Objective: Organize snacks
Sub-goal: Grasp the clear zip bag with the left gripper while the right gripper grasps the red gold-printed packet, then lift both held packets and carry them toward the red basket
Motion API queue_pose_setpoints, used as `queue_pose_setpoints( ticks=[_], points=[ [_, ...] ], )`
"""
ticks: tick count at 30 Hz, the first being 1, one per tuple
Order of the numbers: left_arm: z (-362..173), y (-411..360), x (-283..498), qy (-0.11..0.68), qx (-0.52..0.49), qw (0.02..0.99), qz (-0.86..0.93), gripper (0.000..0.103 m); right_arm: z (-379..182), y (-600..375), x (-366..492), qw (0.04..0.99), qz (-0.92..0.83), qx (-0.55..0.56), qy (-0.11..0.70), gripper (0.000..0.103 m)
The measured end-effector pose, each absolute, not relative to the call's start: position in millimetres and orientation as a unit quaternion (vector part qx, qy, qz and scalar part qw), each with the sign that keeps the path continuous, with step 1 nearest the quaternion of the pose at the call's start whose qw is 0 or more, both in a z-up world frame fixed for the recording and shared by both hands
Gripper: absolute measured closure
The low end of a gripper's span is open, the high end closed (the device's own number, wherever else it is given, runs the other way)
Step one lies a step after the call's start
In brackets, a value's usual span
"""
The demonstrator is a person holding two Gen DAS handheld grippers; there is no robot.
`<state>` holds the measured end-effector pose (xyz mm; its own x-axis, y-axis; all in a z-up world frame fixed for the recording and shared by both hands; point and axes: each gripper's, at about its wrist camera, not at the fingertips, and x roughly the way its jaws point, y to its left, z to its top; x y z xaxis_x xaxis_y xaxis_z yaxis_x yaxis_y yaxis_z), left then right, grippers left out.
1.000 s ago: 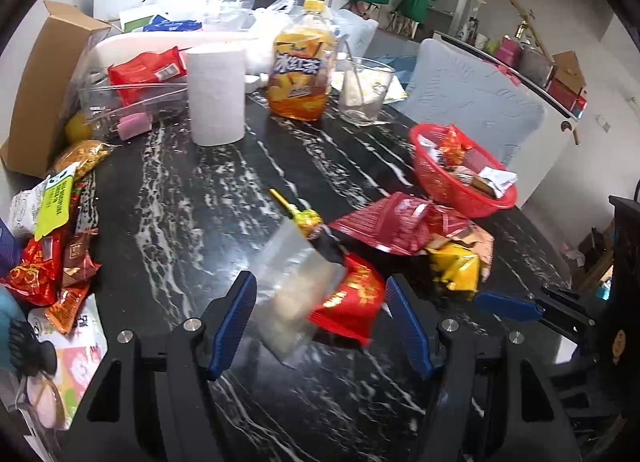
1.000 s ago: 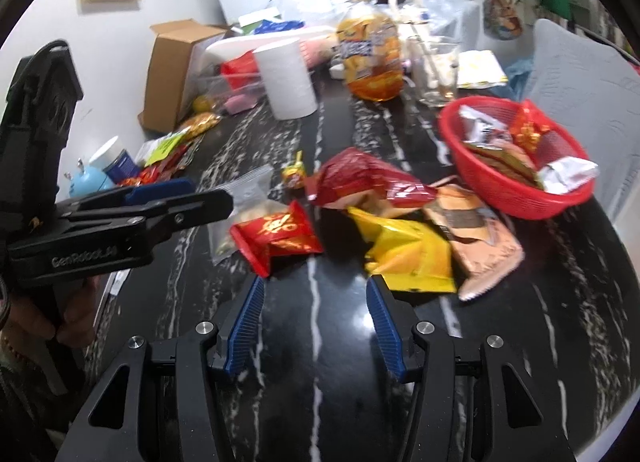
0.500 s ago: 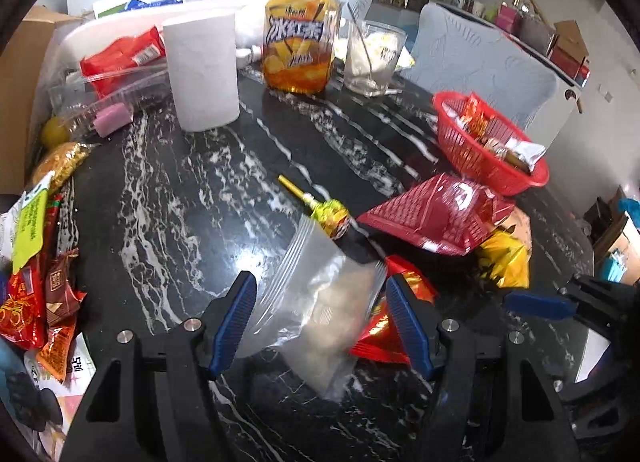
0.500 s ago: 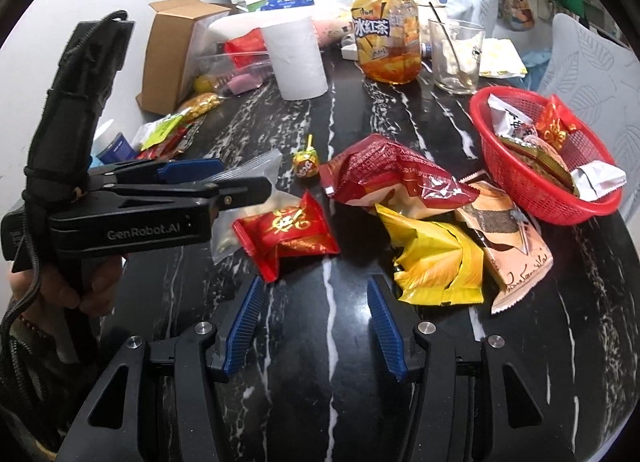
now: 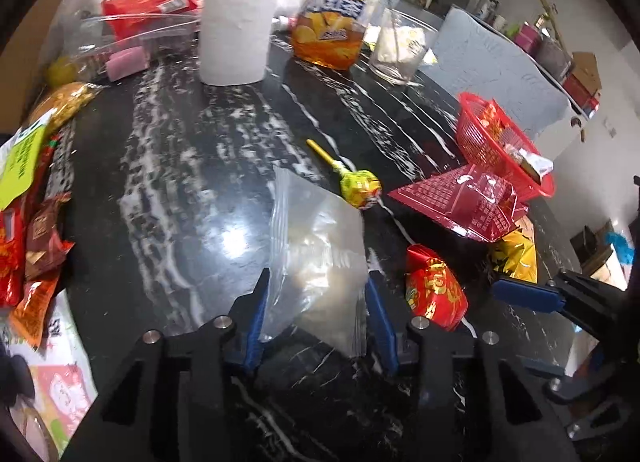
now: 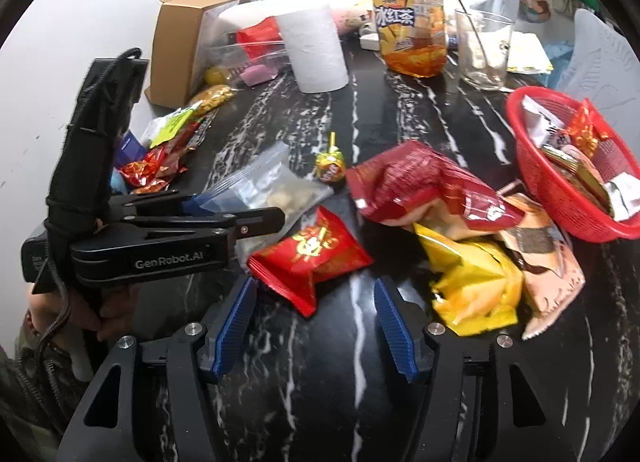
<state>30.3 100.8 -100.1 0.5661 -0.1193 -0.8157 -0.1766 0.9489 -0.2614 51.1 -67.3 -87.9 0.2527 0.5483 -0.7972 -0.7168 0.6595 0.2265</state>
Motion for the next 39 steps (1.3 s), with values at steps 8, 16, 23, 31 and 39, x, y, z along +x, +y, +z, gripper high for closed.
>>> queue_pose_setpoints(
  ticks=[8, 16, 23, 31, 39],
  points=[
    [-96.5, 121.7, 5.2, 0.45, -0.179, 0.874, 0.037, 0.059, -98.5, -44.5, 62.1, 0.78, 0.39, -0.086, 0.482, 0.041],
    [-94.6, 116.6, -7.0, 0.447, -0.173, 0.877, 0.033, 0.059, -109.3, -36.3, 76.4, 0.774, 0.381, -0.062, 0.501, 0.054],
    [-97.7, 117.2, -11.9, 0.447, -0.188, 0.873, 0.048, 0.067, -108.0, -40.5, 64.1, 0.774, 0.393, -0.083, 0.49, 0.066],
    [-104.9, 116.4, 6.4, 0.492, -0.161, 0.852, 0.077, 0.057, -105.2, -50.1, 53.6, 0.774, 0.398, -0.08, 0.486, 0.066],
    [-95.9, 115.1, 12.4, 0.462, -0.16, 0.869, 0.078, 0.056, -104.0, -55.4, 51.9, 0.774, 0.401, -0.07, 0.486, 0.066]
  ],
)
